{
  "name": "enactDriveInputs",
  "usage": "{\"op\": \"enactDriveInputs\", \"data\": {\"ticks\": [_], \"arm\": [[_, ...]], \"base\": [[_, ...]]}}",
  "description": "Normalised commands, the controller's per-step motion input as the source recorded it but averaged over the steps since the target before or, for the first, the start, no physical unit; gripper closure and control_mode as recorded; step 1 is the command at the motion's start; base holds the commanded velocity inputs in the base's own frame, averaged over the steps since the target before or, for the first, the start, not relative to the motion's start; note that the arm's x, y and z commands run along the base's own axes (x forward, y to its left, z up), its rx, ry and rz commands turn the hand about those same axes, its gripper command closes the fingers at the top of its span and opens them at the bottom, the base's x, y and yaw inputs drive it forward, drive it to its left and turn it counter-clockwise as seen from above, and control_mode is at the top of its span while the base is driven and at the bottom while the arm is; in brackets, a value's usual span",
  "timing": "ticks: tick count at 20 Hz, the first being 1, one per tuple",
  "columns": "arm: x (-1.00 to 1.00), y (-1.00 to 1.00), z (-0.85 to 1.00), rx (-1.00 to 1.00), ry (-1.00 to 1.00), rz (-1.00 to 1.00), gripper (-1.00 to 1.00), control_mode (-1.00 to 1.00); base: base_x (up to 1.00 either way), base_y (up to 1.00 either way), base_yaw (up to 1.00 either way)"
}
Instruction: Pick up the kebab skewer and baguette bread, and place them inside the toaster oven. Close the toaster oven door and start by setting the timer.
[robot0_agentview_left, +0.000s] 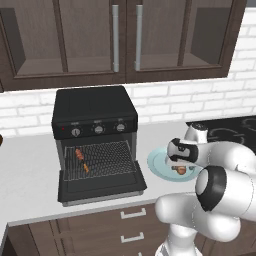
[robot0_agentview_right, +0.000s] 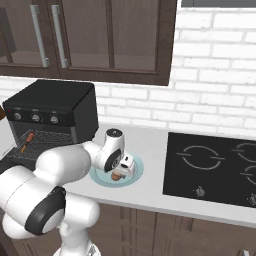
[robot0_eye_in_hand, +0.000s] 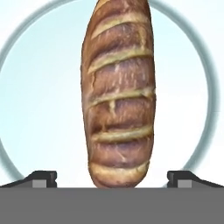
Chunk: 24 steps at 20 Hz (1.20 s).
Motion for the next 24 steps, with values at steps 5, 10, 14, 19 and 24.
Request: {"op": "enactDriveInputs", "data": {"ticks": [5, 10, 14, 19, 24], "arm": [[0.07, 0.00, -0.08, 0.00, 0.00, -0.04, -1.00, -1.00], [0.05, 0.00, -0.09, -0.01, 0.00, -0.04, -1.00, -1.00], [0.10, 0.00, -0.14, 0.00, 0.00, -0.03, -1.00, -1.00], [0.11, 0.00, -0.10, 0.00, 0.00, -0.03, -1.00, -1.00], [0.00, -0.03, 0.00, 0.00, 0.00, -0.02, 1.00, -1.00]], "base": [[0.00, 0.00, 0.00], [0.00, 0.00, 0.00], [0.00, 0.00, 0.00], [0.00, 0.00, 0.00], [0.00, 0.00, 0.00]]}}
